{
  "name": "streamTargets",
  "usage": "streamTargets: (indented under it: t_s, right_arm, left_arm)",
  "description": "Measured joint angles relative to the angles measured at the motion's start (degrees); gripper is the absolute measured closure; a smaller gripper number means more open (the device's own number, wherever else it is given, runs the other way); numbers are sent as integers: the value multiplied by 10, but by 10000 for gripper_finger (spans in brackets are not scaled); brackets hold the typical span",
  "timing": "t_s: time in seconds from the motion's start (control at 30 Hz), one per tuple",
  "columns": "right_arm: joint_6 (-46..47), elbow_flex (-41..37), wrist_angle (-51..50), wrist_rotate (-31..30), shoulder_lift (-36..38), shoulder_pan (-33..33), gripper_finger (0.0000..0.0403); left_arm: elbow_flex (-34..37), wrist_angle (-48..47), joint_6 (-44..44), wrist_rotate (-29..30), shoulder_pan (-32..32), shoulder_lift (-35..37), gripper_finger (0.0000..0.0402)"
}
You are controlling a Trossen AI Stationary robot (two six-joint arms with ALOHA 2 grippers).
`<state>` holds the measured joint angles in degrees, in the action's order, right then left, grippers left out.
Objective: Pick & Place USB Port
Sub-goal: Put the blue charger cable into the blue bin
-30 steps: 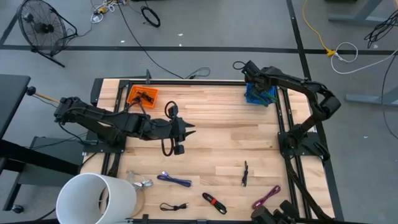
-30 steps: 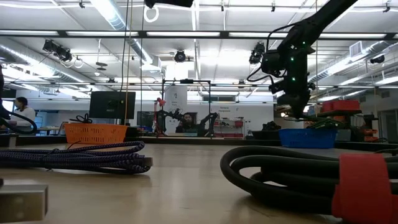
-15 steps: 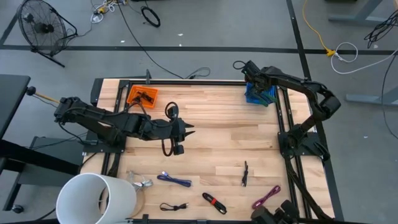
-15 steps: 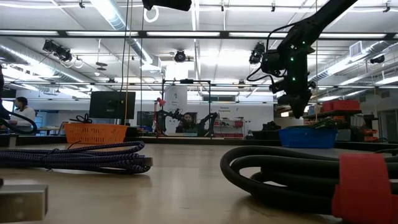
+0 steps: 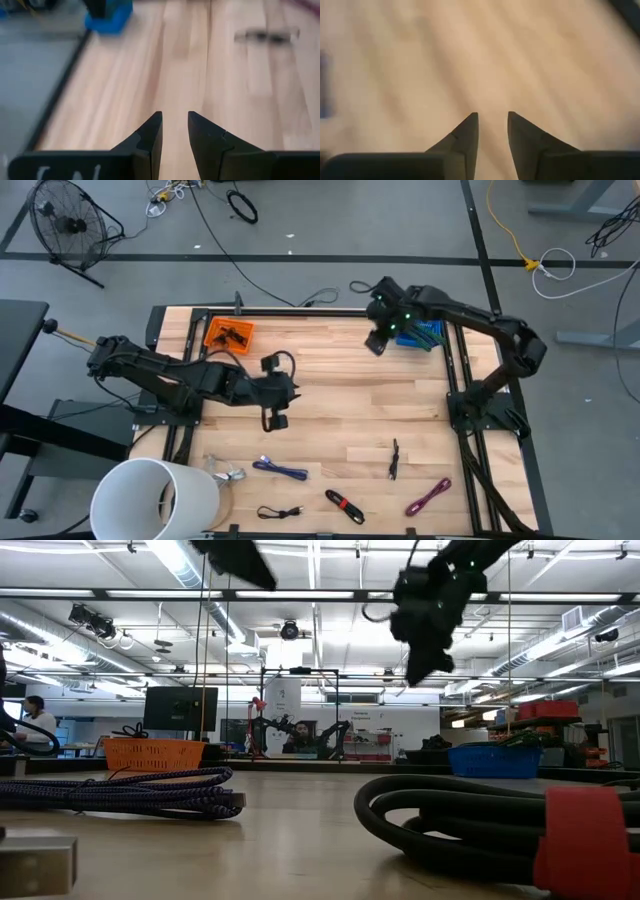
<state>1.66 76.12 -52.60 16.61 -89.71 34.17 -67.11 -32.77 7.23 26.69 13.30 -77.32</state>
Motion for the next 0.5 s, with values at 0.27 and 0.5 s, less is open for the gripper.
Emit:
streamTargets:
  t_s: [0.27,0.5]
  right_arm:
    - [9,0,101,44,20,-156,300]
    - [22,-4,232,37,25,-300,301]
  left_arm:
    - [0,-125,70,-114,33,-10,305]
    - [0,-139,74,-115,83,-72,305]
